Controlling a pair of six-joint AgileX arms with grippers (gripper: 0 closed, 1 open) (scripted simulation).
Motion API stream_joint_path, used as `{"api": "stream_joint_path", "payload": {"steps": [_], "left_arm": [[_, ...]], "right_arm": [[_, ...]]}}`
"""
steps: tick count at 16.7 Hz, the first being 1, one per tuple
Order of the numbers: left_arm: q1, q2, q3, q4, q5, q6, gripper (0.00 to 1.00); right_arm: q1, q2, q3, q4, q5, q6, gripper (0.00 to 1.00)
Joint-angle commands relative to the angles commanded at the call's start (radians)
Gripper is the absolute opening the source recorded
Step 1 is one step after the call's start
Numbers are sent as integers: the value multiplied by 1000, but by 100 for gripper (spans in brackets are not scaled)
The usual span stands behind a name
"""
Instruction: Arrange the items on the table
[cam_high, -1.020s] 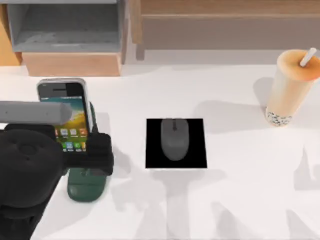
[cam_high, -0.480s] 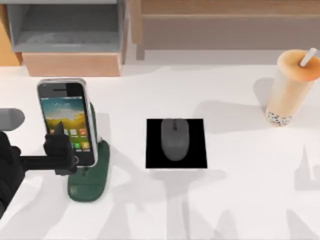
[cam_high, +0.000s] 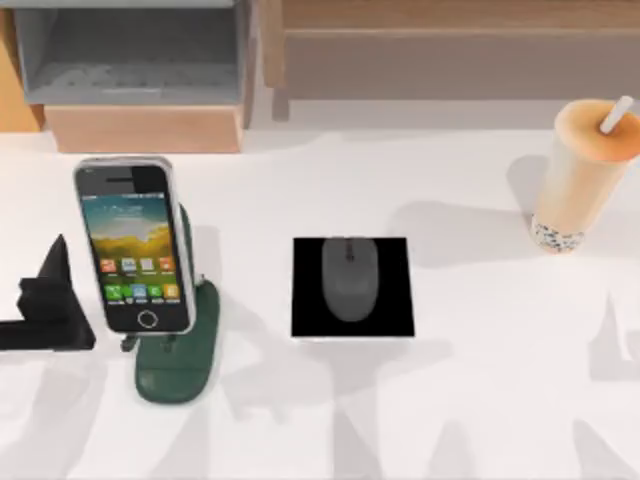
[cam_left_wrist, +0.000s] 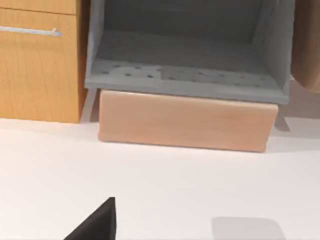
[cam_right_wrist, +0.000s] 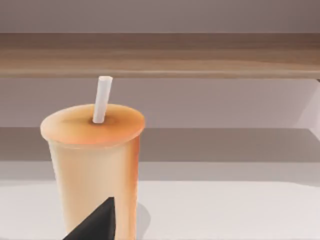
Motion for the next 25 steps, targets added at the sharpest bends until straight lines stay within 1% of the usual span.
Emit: {"api": "stream_joint_path", "payload": {"steps": [5, 9, 11, 17, 19, 22, 25], "left_arm": [[151, -139, -93, 18, 116, 77, 100], [303, -294, -174, 51, 239, 144, 100], [343, -335, -197, 64, 271, 164, 100], [349, -342, -200, 67, 276, 167, 100], [349, -342, -200, 67, 276, 167, 100], [349, -342, -200, 67, 276, 167, 100], [349, -342, -200, 67, 276, 167, 100]], "right_arm": [[0, 0, 0, 0, 0, 0, 100], [0, 0, 0, 0, 0, 0, 100], [0, 0, 0, 0, 0, 0, 100], [0, 0, 0, 0, 0, 0, 100], [2, 31, -10, 31, -8, 1, 100], [14, 157, -40, 157, -32, 6, 100], [41, 380, -65, 379, -50, 12, 100]]}}
